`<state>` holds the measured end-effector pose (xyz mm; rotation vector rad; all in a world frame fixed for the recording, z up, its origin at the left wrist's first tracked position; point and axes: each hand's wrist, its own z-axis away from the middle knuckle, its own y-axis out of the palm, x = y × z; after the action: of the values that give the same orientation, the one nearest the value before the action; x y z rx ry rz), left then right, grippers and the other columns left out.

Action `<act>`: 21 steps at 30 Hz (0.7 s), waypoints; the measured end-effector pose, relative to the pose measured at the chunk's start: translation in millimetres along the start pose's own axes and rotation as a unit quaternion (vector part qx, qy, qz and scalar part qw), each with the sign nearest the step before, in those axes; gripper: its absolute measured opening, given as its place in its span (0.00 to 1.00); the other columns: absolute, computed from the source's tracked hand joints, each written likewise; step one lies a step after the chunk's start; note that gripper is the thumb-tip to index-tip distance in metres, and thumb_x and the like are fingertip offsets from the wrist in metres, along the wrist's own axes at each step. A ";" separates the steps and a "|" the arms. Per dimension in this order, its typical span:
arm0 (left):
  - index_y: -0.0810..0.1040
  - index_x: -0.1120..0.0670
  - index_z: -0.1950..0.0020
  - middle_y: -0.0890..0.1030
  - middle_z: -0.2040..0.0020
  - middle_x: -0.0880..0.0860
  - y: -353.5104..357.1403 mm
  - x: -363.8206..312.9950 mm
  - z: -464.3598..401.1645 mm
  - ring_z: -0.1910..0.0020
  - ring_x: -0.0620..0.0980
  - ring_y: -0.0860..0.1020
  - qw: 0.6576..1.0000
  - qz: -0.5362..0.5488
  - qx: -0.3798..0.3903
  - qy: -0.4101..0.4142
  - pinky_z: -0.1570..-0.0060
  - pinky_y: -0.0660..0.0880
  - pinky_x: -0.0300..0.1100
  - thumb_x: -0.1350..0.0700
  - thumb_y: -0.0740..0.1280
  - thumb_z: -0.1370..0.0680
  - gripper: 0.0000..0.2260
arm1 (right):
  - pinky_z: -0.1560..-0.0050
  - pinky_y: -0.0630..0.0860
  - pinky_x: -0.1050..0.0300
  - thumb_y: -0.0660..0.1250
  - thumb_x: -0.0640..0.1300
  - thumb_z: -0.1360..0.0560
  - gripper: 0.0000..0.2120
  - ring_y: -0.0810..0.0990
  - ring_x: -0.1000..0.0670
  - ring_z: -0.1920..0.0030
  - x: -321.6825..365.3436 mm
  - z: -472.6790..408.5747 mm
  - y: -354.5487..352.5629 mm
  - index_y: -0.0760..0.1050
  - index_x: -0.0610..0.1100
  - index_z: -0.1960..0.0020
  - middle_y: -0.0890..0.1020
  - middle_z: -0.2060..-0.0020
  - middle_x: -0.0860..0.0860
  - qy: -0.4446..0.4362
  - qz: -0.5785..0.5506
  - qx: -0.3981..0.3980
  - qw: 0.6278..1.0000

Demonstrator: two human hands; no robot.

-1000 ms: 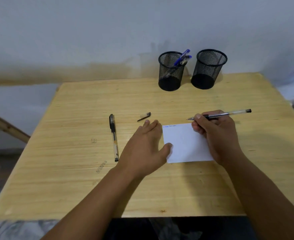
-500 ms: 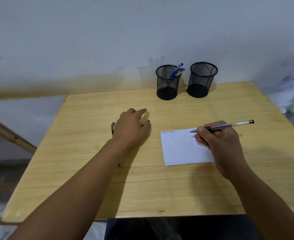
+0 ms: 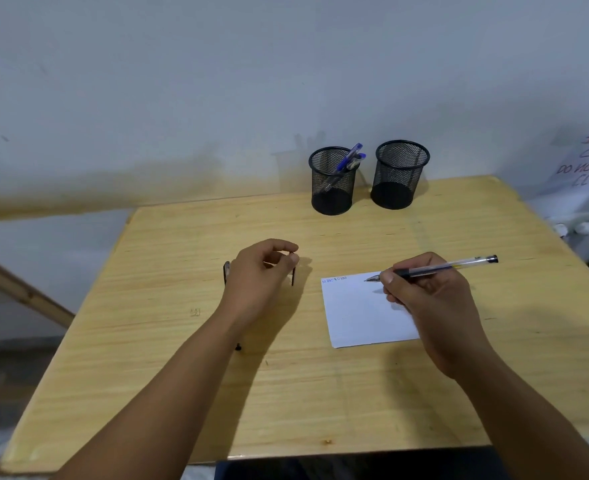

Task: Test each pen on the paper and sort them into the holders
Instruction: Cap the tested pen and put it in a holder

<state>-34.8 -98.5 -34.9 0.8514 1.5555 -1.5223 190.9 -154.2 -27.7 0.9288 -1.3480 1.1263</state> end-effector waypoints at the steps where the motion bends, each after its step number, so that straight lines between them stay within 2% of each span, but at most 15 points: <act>1: 0.83 0.44 0.51 0.81 0.64 0.44 -1.0 -5.6 5.7 0.66 0.38 0.75 0.999 0.041 -0.002 -0.004 0.62 0.70 0.33 0.52 0.71 0.23 0.03 | 0.52 0.81 0.49 0.73 0.39 0.27 0.03 0.84 0.48 0.59 2.0 1.2 0.8 0.79 0.44 0.56 0.86 0.63 0.49 -0.002 -0.004 0.004 1.000; 3: 0.83 0.47 0.51 0.81 0.63 0.48 -0.2 -15.1 15.9 0.66 0.39 0.76 0.992 0.121 -0.004 -0.030 0.62 0.71 0.31 0.52 0.73 0.24 0.03 | 0.46 0.80 0.44 0.72 0.38 0.27 0.04 0.85 0.46 0.55 6.2 4.4 2.1 0.80 0.44 0.55 0.86 0.61 0.49 -0.004 -0.019 0.013 1.000; 5: 0.84 0.48 0.51 0.83 0.61 0.46 2.7 -21.7 22.0 0.64 0.39 0.77 0.982 0.178 -0.011 -0.066 0.57 0.73 0.37 0.51 0.73 0.25 0.04 | 0.43 0.80 0.42 0.72 0.37 0.27 0.04 0.85 0.45 0.54 10.3 7.7 4.0 0.80 0.44 0.54 0.87 0.60 0.48 -0.005 -0.042 0.021 0.999; 9: 0.84 0.50 0.51 0.85 0.59 0.46 9.4 -30.6 28.7 0.65 0.39 0.77 0.958 0.263 -0.006 -0.111 0.55 0.70 0.41 0.50 0.73 0.25 0.06 | 0.44 0.80 0.41 0.72 0.37 0.28 0.04 0.86 0.46 0.53 17.7 15.8 7.5 0.82 0.45 0.55 0.87 0.59 0.48 -0.031 -0.055 0.017 0.998; 12: 0.84 0.49 0.54 0.85 0.58 0.46 13.0 -36.5 31.7 0.63 0.42 0.76 0.943 0.305 -0.002 -0.137 0.54 0.70 0.41 0.49 0.73 0.26 0.05 | 0.52 0.81 0.51 0.74 0.37 0.29 0.06 0.86 0.49 0.55 21.7 19.0 7.9 0.82 0.46 0.55 0.87 0.59 0.51 -0.070 -0.054 0.011 0.996; 16: 0.84 0.48 0.56 0.86 0.57 0.46 18.6 -41.9 36.1 0.63 0.42 0.75 0.932 0.329 0.005 -0.155 0.53 0.70 0.42 0.49 0.74 0.27 0.04 | 0.62 0.76 0.68 0.75 0.36 0.30 0.07 0.85 0.57 0.58 23.9 19.4 10.8 0.82 0.46 0.55 0.86 0.60 0.58 -0.113 -0.028 0.011 0.993; 18: 0.85 0.48 0.57 0.86 0.57 0.47 20.8 -43.6 38.6 0.62 0.43 0.75 0.928 0.338 0.009 -0.157 0.52 0.70 0.42 0.50 0.74 0.27 0.03 | 0.63 0.75 0.72 0.75 0.35 0.30 0.08 0.84 0.60 0.58 24.1 19.0 13.4 0.82 0.47 0.56 0.86 0.61 0.61 -0.128 -0.017 0.008 0.992; 21: 0.84 0.49 0.57 0.86 0.57 0.48 24.2 -46.2 42.2 0.62 0.44 0.76 0.924 0.347 0.016 -0.160 0.51 0.71 0.43 0.51 0.74 0.27 0.03 | 0.63 0.75 0.72 0.75 0.36 0.30 0.08 0.84 0.61 0.58 21.8 17.9 16.1 0.83 0.46 0.55 0.86 0.60 0.60 -0.137 -0.006 -0.001 0.991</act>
<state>11.4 -136.5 -4.5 0.9785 0.8536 -1.0868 168.9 -166.1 -7.0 1.1190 -1.5618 1.0141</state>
